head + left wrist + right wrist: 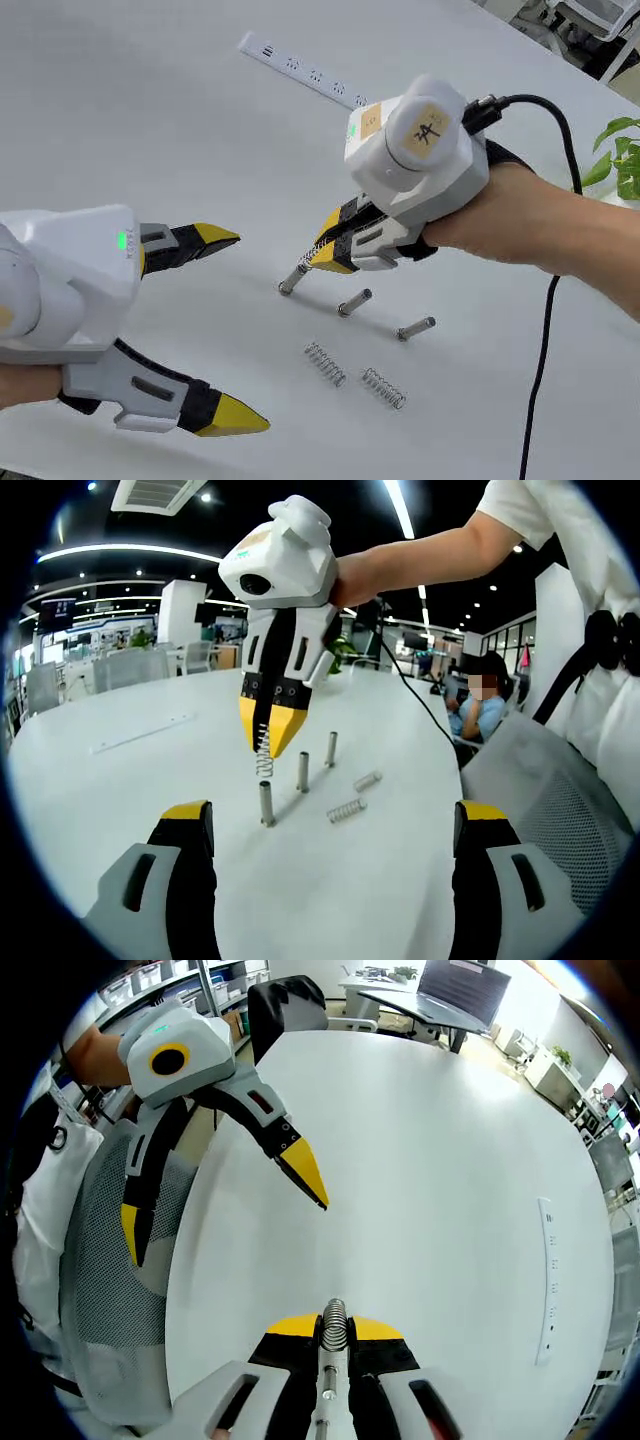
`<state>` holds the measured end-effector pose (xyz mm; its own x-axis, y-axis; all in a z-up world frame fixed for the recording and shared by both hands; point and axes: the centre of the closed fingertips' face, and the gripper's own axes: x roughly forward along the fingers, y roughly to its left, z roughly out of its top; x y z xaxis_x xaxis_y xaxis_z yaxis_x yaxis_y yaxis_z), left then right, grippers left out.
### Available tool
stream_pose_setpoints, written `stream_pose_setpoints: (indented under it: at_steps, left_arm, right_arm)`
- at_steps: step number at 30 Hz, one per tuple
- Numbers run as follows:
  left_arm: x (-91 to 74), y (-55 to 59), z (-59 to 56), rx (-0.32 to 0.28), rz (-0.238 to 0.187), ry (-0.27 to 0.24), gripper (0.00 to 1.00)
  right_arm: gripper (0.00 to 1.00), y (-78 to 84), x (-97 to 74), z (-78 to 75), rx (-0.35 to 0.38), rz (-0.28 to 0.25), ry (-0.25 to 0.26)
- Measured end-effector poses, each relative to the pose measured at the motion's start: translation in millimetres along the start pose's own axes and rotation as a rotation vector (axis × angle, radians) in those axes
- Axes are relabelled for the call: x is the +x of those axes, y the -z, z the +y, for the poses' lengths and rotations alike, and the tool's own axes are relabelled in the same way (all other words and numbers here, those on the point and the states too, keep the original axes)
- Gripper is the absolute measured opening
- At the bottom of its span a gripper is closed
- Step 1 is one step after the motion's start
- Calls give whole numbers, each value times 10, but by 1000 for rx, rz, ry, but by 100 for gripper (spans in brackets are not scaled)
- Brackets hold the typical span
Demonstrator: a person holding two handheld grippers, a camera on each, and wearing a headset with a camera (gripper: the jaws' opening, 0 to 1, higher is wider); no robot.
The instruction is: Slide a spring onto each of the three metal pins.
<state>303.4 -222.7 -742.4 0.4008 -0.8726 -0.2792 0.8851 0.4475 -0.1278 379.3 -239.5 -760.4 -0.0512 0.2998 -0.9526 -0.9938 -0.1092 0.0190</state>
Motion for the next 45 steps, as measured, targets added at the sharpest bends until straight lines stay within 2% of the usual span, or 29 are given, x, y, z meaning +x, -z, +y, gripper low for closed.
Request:
stream_pose_setpoints:
  at_steps: [45]
  left_arm:
    - [18, 57, -15, -33, -13, 5, 99]
  right_arm:
    - [6, 104, 313, -9, -24, 42, -30]
